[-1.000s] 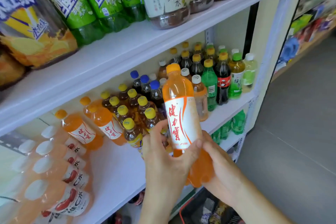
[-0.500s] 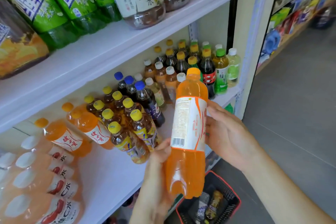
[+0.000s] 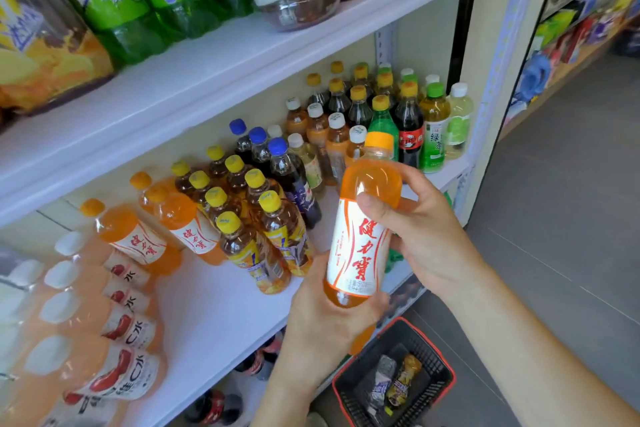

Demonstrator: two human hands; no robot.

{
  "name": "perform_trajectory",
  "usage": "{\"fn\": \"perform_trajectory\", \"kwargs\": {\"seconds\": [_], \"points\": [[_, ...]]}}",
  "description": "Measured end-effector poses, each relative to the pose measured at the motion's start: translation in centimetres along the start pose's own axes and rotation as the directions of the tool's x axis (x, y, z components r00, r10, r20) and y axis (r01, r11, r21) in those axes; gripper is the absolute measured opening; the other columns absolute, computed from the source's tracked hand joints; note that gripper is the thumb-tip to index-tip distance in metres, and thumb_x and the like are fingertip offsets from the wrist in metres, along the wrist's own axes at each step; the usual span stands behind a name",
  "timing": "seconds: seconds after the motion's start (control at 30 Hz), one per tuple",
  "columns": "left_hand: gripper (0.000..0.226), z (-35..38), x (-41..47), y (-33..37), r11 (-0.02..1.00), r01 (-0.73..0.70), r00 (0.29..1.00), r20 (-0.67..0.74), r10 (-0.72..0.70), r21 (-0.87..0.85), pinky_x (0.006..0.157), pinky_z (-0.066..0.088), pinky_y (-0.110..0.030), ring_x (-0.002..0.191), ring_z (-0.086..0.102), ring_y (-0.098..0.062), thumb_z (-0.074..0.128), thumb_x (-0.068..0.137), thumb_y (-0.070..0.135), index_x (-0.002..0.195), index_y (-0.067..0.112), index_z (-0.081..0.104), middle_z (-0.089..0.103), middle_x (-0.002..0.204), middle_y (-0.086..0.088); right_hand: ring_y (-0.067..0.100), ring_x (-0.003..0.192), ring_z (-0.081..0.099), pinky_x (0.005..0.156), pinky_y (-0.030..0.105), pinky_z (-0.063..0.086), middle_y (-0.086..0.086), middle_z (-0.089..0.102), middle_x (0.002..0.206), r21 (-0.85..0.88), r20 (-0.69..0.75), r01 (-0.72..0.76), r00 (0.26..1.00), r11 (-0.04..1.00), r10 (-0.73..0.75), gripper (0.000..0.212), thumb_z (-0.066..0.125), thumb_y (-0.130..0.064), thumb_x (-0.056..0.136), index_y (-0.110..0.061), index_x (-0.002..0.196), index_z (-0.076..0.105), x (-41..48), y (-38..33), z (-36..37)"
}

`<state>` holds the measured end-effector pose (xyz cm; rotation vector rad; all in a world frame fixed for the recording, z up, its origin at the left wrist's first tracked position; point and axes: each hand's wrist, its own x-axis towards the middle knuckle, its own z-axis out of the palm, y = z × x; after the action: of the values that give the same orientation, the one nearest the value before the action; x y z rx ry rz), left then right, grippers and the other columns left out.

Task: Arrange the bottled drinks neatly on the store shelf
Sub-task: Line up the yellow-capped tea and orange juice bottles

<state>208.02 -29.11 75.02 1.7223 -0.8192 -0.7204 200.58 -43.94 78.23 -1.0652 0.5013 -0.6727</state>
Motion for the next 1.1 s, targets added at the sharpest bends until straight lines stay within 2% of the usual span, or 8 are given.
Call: {"fn": "perform_trajectory", "kwargs": {"seconds": [0.13,0.23,0.33,0.43,0.6,0.77,0.97,1.1], "points": [[0.047,-0.9,-0.2,-0.4,0.978,0.004,1.000,0.006,-0.003,-0.211,0.066,0.058,-0.034,0.087,0.071,-0.028,0.083,0.067,0.033,0.109,0.019,0.068,0.075,0.098,-0.007,0.021,0.104,0.070,0.081,0.030,0.057,0.005,0.074,0.112,0.044,0.204,-0.015,0.979,0.999,0.006,0.056,0.079,-0.031,0.072,-0.026,0.124,0.060,-0.3,0.4,0.2],[0.063,-2.1,-0.6,-0.5,0.924,0.073,0.997,0.048,-0.059,-0.375,0.076,0.057,-0.045,0.094,0.068,-0.037,0.081,0.064,0.040,0.115,0.009,0.066,0.072,0.106,-0.018,0.029,0.111,0.066,0.089,0.043,0.056,0.009,0.070,0.120,-0.025,0.425,-0.127,0.897,0.992,0.126,0.051,0.080,-0.034,0.073,-0.023,0.121,0.065,-1.0,1.6,0.9],[0.065,-4.2,-1.5,-0.4,0.982,0.055,0.997,0.061,-0.045,-0.182,0.062,0.051,-0.018,0.072,0.067,-0.009,0.076,0.065,0.069,0.106,0.019,0.070,0.074,0.086,0.005,0.029,0.108,0.068,0.082,0.038,0.058,0.007,0.072,0.117,-0.030,0.426,-0.126,0.896,0.992,0.127,0.056,0.090,-0.035,0.064,-0.028,0.116,0.068,-1.4,3.0,2.2],[0.064,-7.8,-2.4,0.0,0.999,-0.047,0.997,-0.065,0.046,-0.011,0.064,0.056,-0.033,0.075,0.065,-0.016,0.057,0.073,0.081,0.108,0.030,0.072,0.074,0.089,0.004,0.014,0.106,0.068,0.080,0.030,0.058,-0.011,0.071,0.116,-0.230,0.355,0.057,0.934,0.971,0.029,0.070,0.089,-0.040,0.055,-0.043,0.118,0.060,-1.2,3.1,3.4],[0.060,-12.5,-2.7,2.3,0.979,-0.174,0.908,-0.367,0.201,0.107,0.049,0.048,-0.023,0.063,0.056,-0.010,0.056,0.078,0.072,0.115,0.025,0.061,0.062,0.077,0.009,-0.002,0.098,0.059,0.074,0.021,0.053,-0.025,0.057,0.113,-0.628,0.396,0.419,0.897,0.656,-0.194,0.081,0.090,-0.039,0.053,-0.046,0.120,0.046,-2.2,4.4,6.9],[0.049,-14.4,-3.0,2.9,0.939,-0.177,0.790,-0.526,0.314,0.296,0.052,0.040,-0.036,0.057,0.046,-0.017,0.054,0.081,0.073,0.091,0.025,0.063,0.055,0.065,-0.006,0.009,0.103,0.054,0.077,0.036,0.054,-0.015,0.048,0.119,-0.638,0.490,0.562,0.824,0.527,-0.286,0.086,0.091,-0.035,0.059,-0.036,0.126,0.037,-2.7,6.6,10.1],[0.051,-17.0,-4.3,2.2,0.943,-0.097,0.781,-0.563,0.270,0.318,0.046,0.035,-0.033,0.051,0.040,-0.015,0.058,0.079,0.068,0.087,0.017,0.060,0.047,0.057,-0.010,0.008,0.103,0.053,0.077,0.023,0.046,-0.017,0.047,0.119,-0.613,0.559,0.607,0.786,0.506,-0.265,0.088,0.089,-0.039,0.060,-0.034,0.131,0.037,-2.3,8.8,12.1],[0.043,-18.6,-4.6,2.0,0.927,-0.081,0.815,-0.511,0.273,0.366,0.052,0.045,-0.046,0.058,0.052,-0.034,0.057,0.083,0.059,0.100,0.019,0.059,0.055,0.071,-0.027,-0.001,0.103,0.050,0.076,0.016,0.044,-0.020,0.046,0.119,-0.588,0.587,0.611,0.773,0.530,-0.240,0.089,0.089,-0.037,0.061,-0.037,0.132,0.035,-1.7,9.9,13.3]]}}
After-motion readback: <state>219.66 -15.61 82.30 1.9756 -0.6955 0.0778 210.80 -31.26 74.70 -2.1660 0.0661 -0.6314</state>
